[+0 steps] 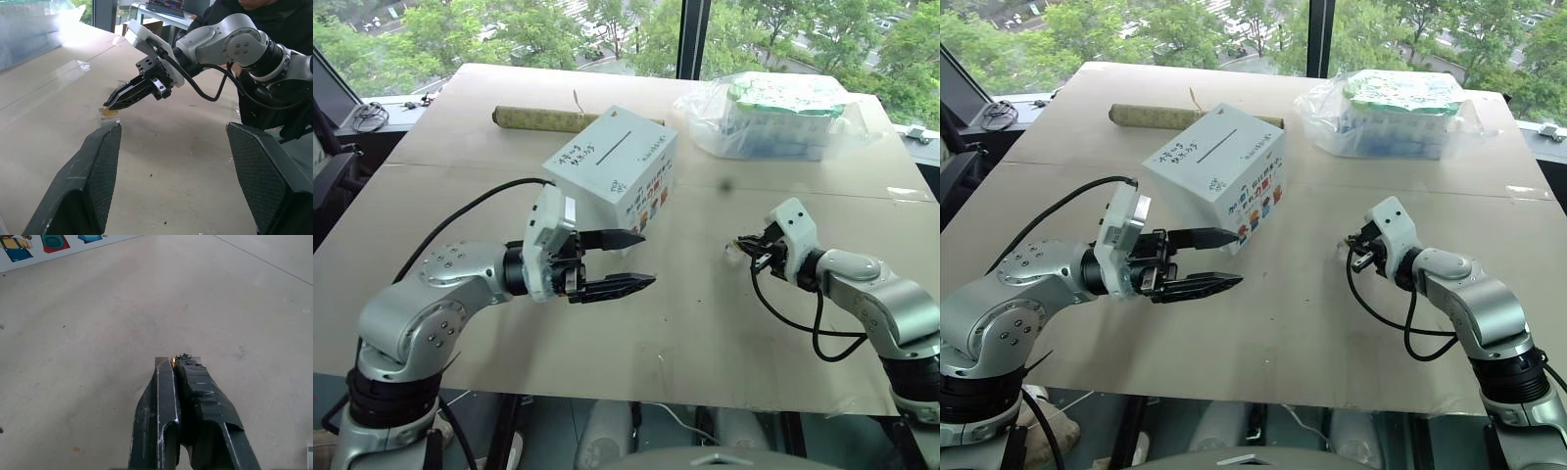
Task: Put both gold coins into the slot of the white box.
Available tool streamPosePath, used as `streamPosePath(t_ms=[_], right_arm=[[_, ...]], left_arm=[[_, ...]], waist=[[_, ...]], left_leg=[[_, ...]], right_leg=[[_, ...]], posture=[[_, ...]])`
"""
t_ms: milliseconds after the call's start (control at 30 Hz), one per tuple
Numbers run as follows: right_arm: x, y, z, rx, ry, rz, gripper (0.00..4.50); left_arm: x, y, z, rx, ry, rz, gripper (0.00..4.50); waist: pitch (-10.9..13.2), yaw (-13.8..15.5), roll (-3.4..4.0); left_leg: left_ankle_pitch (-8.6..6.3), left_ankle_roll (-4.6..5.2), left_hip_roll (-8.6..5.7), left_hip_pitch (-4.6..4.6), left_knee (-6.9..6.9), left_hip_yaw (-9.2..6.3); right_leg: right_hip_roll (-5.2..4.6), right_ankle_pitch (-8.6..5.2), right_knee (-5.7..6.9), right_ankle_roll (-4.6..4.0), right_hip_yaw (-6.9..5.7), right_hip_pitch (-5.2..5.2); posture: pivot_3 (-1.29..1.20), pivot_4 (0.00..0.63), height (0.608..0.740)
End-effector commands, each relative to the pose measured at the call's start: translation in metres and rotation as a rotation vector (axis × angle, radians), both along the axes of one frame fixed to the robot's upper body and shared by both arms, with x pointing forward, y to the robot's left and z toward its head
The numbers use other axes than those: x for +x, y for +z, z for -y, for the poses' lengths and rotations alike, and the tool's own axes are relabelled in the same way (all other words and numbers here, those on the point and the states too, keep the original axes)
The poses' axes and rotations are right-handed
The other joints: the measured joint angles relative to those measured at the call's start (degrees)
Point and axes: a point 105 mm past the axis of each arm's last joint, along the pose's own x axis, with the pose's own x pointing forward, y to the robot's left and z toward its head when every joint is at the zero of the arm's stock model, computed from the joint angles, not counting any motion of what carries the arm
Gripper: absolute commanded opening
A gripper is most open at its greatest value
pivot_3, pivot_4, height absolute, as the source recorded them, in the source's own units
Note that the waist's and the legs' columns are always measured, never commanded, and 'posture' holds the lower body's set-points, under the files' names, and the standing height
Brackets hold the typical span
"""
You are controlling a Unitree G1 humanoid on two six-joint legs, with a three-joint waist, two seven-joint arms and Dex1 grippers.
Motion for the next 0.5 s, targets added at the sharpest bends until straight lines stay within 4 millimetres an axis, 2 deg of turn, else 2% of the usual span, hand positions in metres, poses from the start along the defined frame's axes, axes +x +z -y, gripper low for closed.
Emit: streamPosePath(t_ms=[33,233,433,467,500], right_arm=[[0.0,0.017,0.005,0.044,-0.014,0.038,0.04],[0.001,0.033,0.01,0.114,-0.038,0.057,0.04],[0.0,0.039,0.012,0.157,-0.044,0.054,0.04],[-0.002,0.043,0.011,0.183,-0.034,0.058,0.04],[-0.008,0.055,0.005,0.256,0.01,0.072,0.04]], left_arm=[[0.0,0.005,0.0,-0.016,-0.002,0.022,3.47],[0.004,0.005,0.002,-0.034,0.008,0.014,3.47],[0.006,0.006,0.005,-0.063,0.019,-0.012,3.47],[0.006,0.007,0.005,-0.074,0.019,-0.027,3.47],[0.007,0.008,0.007,-0.093,0.016,-0.051,3.47]], waist=[[0.0,0.0,0.0],[0.0,0.0,0.0],[0.0,0.0,0.0],[0.0,0.0,0.0],[0.0,0.0,0.0]], left_leg=[[0.0,0.0,0.0,0.0,0.0,0.0],[0.0,0.0,0.0,0.0,-0.01,0.0],[0.0,0.01,0.0,-0.01,-0.01,0.0],[0.0,0.01,0.0,-0.01,-0.01,0.0],[0.0,0.01,0.0,-0.01,-0.02,0.0]], right_leg=[[0.0,0.0,0.0,0.0,0.0,0.0],[0.0,0.0,0.0,0.0,0.0,0.0],[0.0,0.0,0.0,0.0,0.0,0.0],[0.0,0.0,0.0,0.0,0.01,0.0],[0.0,0.0,0.0,0.0,0.01,0.0]], posture=[[0.0,0.15,0.74],[0.0,0.15,0.74],[0.0,0.15,0.74],[0.0,0.15,0.74],[0.0,0.15,0.74]])
